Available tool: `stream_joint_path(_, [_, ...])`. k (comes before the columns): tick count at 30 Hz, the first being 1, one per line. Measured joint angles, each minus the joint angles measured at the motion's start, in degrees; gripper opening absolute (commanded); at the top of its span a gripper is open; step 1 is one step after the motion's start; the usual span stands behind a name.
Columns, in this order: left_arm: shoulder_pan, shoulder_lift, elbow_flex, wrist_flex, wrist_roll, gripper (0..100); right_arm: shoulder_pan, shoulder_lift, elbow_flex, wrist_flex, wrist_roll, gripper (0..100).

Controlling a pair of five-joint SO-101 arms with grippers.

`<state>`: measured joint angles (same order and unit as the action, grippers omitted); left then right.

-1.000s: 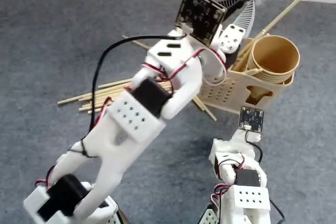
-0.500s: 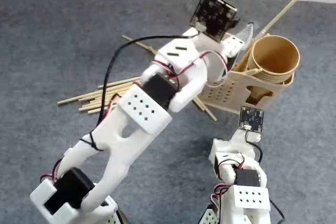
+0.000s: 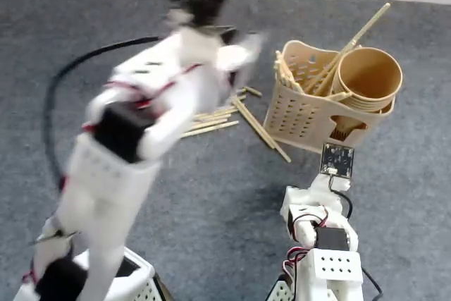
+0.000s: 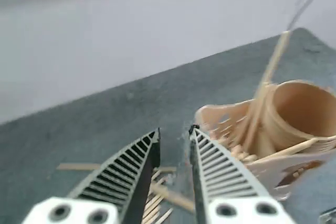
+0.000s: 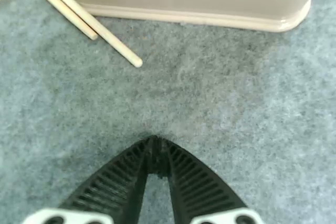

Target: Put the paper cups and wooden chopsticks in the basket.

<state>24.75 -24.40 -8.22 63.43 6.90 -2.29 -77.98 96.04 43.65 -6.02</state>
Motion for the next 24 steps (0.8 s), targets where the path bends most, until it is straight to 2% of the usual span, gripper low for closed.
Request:
stream_joint_path(4, [-9.05,-7.65,7.56,3.69,0.0,10,0.0,0.0,0.0,0.0,0.0,0.6])
stream_joint_path(11, [-26.37,-23.65,25.58,3.08,0.0,10,0.0,0.0,0.0,0.0,0.0,0.6])
stream_joint_path(21, [-37.54,-37.01,51.78,-5.36,0.0,10,0.0,0.0,0.0,0.0,0.0,0.6])
stream_joint_path(24, [-40.53,-39.82,57.67,-6.59,0.0,5,0.0,0.0,0.0,0.0,0.0,0.6])
